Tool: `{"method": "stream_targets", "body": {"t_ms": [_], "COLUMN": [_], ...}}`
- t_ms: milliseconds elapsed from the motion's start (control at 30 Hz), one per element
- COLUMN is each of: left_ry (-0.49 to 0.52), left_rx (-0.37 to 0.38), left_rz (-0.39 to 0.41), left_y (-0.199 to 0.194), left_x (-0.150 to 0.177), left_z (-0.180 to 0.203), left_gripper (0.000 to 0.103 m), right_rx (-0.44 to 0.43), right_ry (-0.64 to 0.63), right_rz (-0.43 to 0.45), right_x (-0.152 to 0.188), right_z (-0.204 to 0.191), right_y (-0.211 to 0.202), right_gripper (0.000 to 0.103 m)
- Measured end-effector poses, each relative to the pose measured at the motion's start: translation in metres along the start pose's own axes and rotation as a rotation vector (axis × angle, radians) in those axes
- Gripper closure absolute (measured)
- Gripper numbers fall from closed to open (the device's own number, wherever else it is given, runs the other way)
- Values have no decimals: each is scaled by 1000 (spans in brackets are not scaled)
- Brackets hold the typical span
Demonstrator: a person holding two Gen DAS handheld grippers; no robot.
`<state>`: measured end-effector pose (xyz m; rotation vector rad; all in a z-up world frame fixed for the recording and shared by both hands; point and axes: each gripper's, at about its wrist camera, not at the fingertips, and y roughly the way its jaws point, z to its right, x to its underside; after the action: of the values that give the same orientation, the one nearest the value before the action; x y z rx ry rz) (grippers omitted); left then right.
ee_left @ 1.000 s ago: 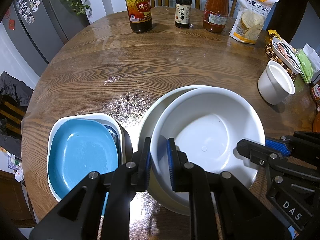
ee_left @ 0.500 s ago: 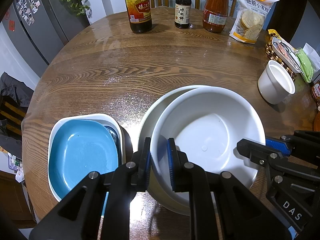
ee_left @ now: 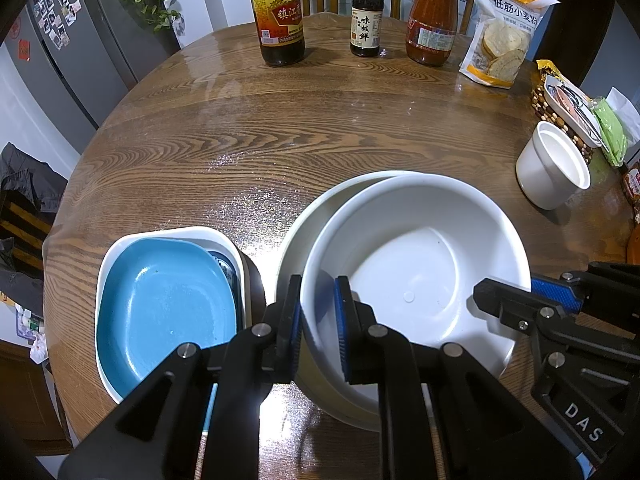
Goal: Organize plates and bowls
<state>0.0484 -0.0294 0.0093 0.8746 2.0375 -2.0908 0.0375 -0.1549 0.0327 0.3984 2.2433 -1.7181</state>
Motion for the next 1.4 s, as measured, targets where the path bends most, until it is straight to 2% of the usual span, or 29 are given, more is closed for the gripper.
{"method": "stream_targets", "body": {"t_ms": [1400], "left_ry": [12], "left_rx": [-4], "left_rz": [2], "left_y": [0], "left_x": [-1], "left_z": [0], "left_gripper": [86], "right_rx": [2], "right_ry": [-2], "right_rz": [0], "right_x": [-1], "right_z": [0], "right_y": [0], "right_gripper": [92]}}
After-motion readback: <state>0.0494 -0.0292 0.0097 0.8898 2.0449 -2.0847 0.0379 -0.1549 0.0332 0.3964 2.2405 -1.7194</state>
